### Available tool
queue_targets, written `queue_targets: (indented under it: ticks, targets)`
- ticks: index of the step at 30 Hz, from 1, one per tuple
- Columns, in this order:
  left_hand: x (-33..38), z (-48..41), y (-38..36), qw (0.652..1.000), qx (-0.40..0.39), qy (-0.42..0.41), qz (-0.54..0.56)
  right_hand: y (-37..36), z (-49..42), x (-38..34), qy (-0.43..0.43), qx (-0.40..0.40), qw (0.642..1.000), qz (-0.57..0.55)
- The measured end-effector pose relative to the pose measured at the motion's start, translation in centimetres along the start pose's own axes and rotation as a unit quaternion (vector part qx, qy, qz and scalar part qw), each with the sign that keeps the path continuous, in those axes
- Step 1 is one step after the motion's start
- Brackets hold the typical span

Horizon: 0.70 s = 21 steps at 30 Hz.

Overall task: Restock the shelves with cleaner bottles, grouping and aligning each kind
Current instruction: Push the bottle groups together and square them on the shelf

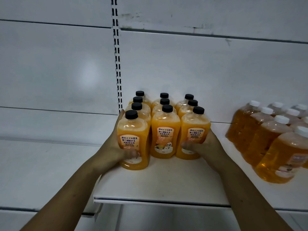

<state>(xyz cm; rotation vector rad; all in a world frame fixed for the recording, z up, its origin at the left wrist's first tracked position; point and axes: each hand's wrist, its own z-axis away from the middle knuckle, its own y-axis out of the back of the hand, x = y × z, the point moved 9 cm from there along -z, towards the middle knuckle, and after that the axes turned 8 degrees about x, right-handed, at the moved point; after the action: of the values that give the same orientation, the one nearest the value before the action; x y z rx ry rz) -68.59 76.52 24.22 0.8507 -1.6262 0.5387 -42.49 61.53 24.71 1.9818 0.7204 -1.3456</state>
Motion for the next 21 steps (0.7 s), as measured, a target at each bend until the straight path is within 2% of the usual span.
queue_targets:
  ticks: [4, 14, 21]
  targets:
    - [0.7, 0.5, -0.8, 0.997, 0.014, -0.045, -0.054, 0.1, -0.1, 0.3, 0.014, 0.006, 0.999, 0.03]
    - [-0.1, 0.1, 0.0, 0.997, 0.043, -0.033, -0.052, 0.1, -0.2, 0.7, 0.017, 0.002, 0.999, 0.044]
    - [0.0, 0.4, -0.3, 0.997, 0.036, -0.045, -0.046, 0.1, 0.1, 0.3, 0.024, 0.002, 0.998, 0.05]
